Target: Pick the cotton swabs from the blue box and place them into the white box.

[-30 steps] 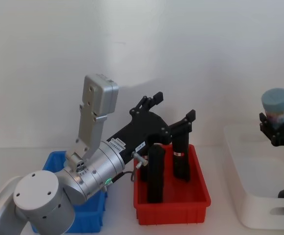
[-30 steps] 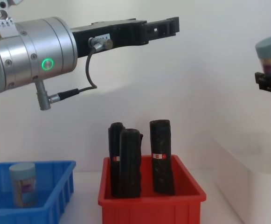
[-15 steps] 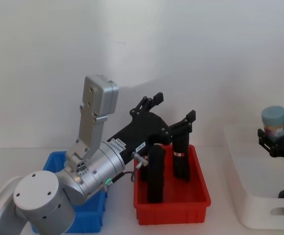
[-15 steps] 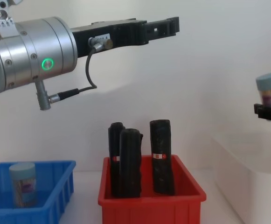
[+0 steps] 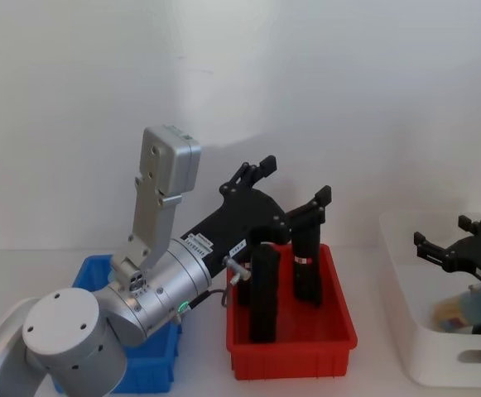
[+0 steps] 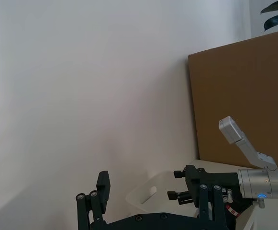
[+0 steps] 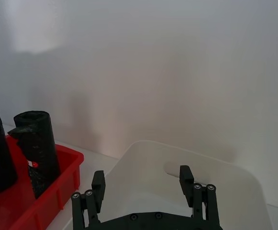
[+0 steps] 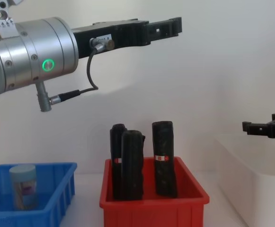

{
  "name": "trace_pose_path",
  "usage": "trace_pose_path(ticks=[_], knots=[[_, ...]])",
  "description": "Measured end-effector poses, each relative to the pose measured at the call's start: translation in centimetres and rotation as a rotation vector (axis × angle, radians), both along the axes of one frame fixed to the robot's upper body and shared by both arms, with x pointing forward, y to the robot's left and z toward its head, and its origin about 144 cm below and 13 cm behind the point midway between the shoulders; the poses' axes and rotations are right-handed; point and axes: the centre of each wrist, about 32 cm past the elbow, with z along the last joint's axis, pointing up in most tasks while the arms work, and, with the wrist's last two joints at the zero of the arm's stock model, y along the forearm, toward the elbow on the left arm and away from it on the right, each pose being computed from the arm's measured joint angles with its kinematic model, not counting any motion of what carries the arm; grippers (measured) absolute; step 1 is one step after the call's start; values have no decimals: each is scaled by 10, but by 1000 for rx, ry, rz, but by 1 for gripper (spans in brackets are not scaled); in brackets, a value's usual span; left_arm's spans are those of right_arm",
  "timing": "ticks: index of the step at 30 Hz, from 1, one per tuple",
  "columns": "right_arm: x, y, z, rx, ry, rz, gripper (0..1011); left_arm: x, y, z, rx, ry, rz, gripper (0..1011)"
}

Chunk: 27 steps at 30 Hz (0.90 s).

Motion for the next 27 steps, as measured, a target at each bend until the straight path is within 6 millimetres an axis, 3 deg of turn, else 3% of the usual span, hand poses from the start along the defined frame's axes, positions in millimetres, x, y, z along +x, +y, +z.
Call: trace_pose_path(ticks=[3, 27], knots=[[2, -1, -1, 4, 7, 6, 1000, 0, 0, 0, 0, 0, 0, 999], [10, -2, -4, 19, 35, 35, 1001, 0, 0, 0, 0, 0, 0, 1000]])
